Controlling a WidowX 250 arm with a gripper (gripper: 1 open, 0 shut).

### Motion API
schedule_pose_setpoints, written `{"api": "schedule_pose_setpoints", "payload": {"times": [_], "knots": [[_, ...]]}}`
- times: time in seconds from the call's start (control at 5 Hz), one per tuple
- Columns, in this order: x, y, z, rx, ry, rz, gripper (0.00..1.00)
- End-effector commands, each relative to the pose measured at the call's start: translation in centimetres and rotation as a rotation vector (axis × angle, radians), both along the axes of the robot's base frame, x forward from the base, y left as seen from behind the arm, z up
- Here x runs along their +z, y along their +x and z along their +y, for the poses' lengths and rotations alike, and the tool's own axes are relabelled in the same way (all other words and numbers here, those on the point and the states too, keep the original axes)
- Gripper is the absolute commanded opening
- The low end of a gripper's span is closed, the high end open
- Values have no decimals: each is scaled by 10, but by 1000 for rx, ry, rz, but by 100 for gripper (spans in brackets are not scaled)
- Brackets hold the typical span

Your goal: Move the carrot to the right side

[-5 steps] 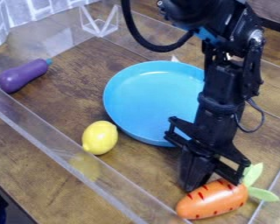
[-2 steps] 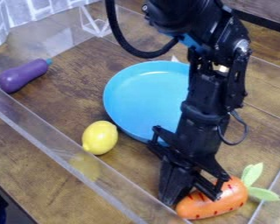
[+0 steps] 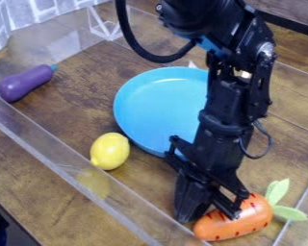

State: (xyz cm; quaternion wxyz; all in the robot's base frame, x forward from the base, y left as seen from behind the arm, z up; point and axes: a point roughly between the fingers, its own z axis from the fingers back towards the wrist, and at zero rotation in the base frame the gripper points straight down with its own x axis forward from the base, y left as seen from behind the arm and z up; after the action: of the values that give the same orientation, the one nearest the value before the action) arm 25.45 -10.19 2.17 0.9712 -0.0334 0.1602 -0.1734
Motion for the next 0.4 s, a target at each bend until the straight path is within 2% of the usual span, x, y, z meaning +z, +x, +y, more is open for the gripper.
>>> {"api": "schedule_pose_setpoints", "payload": {"times": [0.0, 0.2], "knots": [[18, 10, 0, 20, -30, -73, 0], [15, 11, 2, 48, -37, -71, 0]]}}
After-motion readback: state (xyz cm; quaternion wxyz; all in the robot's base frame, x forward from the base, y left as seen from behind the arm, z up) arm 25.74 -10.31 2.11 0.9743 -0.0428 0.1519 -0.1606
